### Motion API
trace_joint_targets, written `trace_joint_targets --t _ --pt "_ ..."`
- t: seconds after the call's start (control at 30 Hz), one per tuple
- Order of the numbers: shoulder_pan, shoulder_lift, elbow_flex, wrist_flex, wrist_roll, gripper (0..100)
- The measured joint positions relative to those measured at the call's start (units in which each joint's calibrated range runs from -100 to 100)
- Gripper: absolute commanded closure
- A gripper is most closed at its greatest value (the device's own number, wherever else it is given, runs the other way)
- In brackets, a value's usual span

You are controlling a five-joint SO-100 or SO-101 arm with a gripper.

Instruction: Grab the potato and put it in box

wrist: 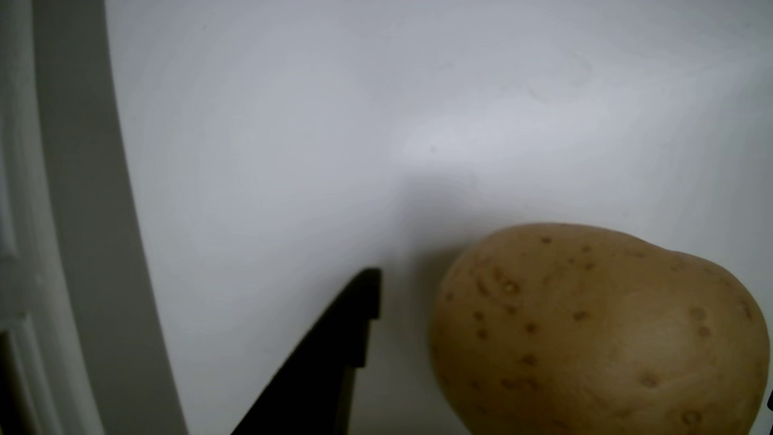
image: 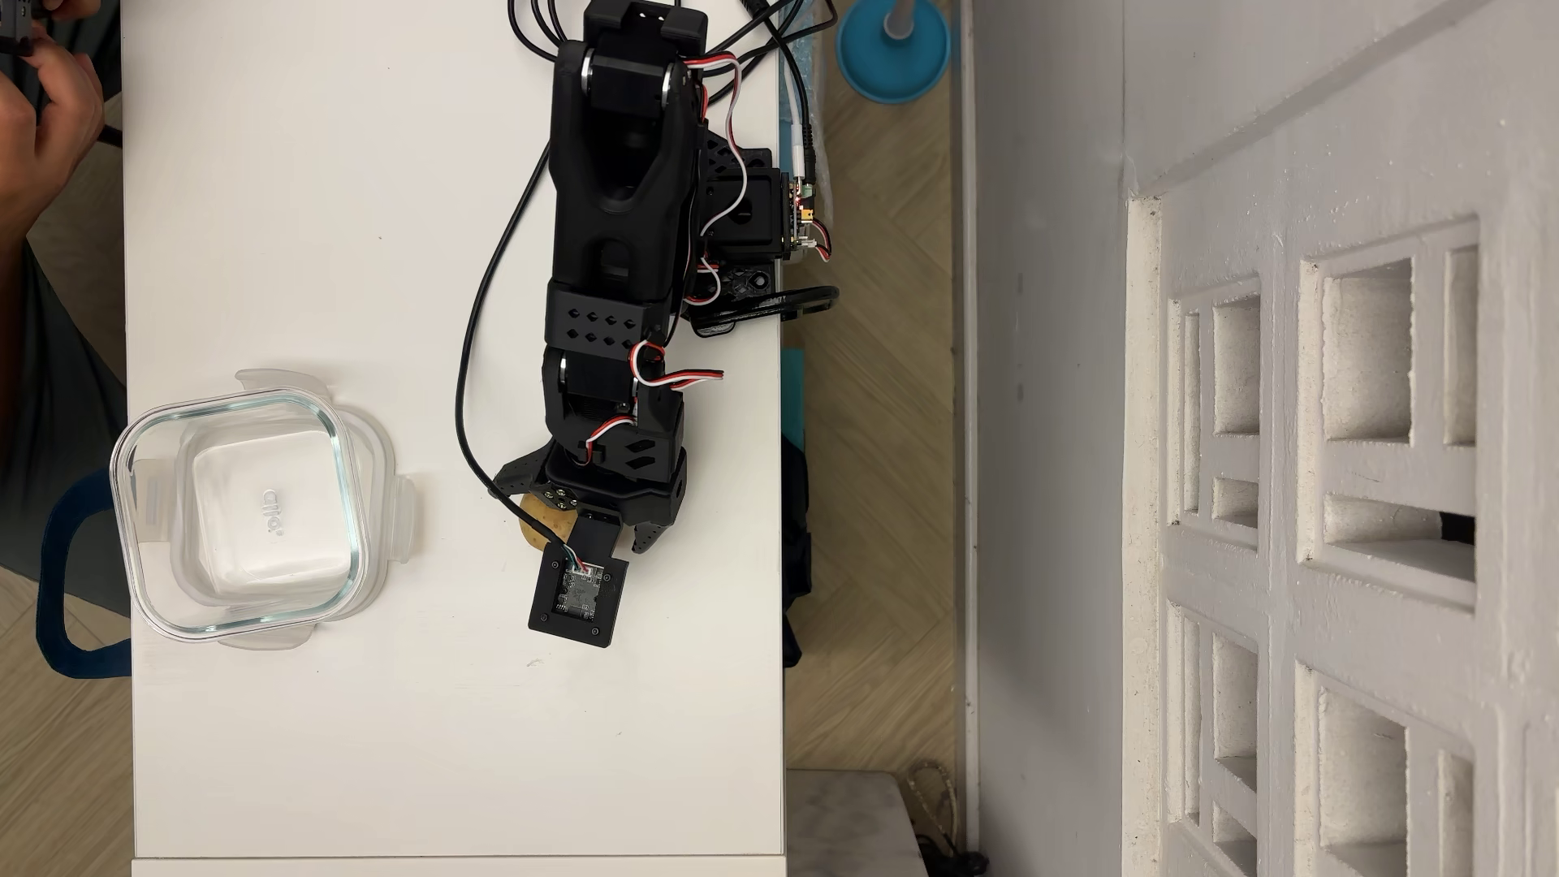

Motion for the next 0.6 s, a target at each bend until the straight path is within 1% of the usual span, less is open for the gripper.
trace_joint_targets --t 0.13,0.17,0.37,0.5,0.6 --pt "0.0 0.0 0.0 0.0 0.0 64" --pt "0.0 0.0 0.0 0.0 0.0 67" --pt "0.8 0.0 -0.3 0.0 0.1 74" --pt "3.9 0.0 -0.4 0.0 -0.1 80" --pt "4.1 0.0 -0.4 0.0 -0.1 84"
